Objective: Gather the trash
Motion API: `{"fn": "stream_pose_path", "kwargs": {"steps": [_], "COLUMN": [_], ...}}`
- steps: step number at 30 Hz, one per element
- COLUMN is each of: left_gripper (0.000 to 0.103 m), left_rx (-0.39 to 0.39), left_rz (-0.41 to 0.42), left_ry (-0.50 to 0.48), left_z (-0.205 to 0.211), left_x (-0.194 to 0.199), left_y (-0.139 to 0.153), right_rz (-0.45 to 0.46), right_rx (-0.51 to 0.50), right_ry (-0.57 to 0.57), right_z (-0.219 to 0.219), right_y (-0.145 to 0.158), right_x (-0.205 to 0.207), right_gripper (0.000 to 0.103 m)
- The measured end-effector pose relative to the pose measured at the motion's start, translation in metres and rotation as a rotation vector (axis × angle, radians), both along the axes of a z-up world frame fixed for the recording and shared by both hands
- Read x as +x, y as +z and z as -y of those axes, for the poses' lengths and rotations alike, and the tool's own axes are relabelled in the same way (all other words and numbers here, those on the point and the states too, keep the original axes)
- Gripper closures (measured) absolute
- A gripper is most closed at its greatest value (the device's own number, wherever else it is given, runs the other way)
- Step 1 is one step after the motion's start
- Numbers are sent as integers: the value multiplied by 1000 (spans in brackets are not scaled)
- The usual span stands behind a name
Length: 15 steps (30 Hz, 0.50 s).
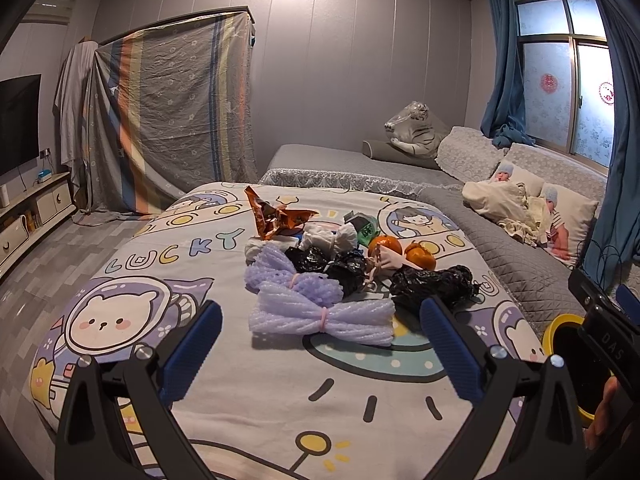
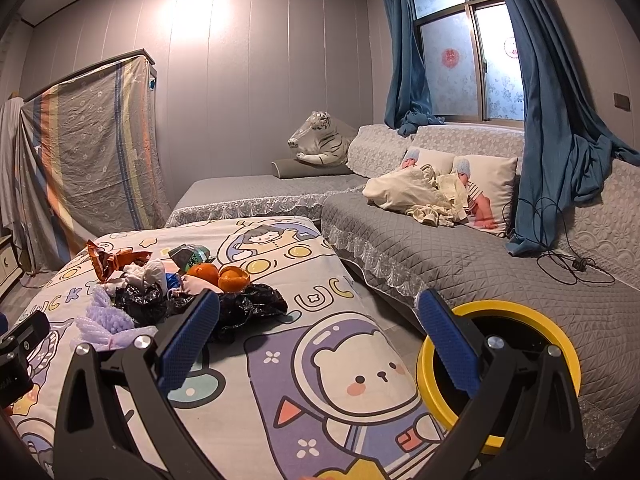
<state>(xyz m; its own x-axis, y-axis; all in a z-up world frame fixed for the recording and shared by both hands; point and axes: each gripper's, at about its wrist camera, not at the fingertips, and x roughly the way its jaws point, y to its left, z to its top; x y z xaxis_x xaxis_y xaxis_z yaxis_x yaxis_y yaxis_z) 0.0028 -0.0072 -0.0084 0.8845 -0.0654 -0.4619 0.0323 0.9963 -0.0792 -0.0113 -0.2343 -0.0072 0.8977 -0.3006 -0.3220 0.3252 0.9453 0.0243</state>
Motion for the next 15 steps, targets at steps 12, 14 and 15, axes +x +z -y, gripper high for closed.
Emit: {"fn": "stream_pose_path", "kwargs": {"steps": [12, 14, 15], "left_gripper": [7, 7, 7], "left_rx": [4, 3, 2], "left_rz": [3, 3, 1], "left_ry": [3, 1, 0], "left_z": [0, 1, 0], "left_x": [-1, -1, 0], "left_y": [2, 2, 2], "right_rz": [5, 5, 6], "right_rx": [9, 8, 8], "right_ry": [-6, -6, -7], "right_z": [1, 1, 1], "right_y": [1, 1, 1], "right_x": [-3, -2, -2], "right_gripper": [7, 7, 7]}}
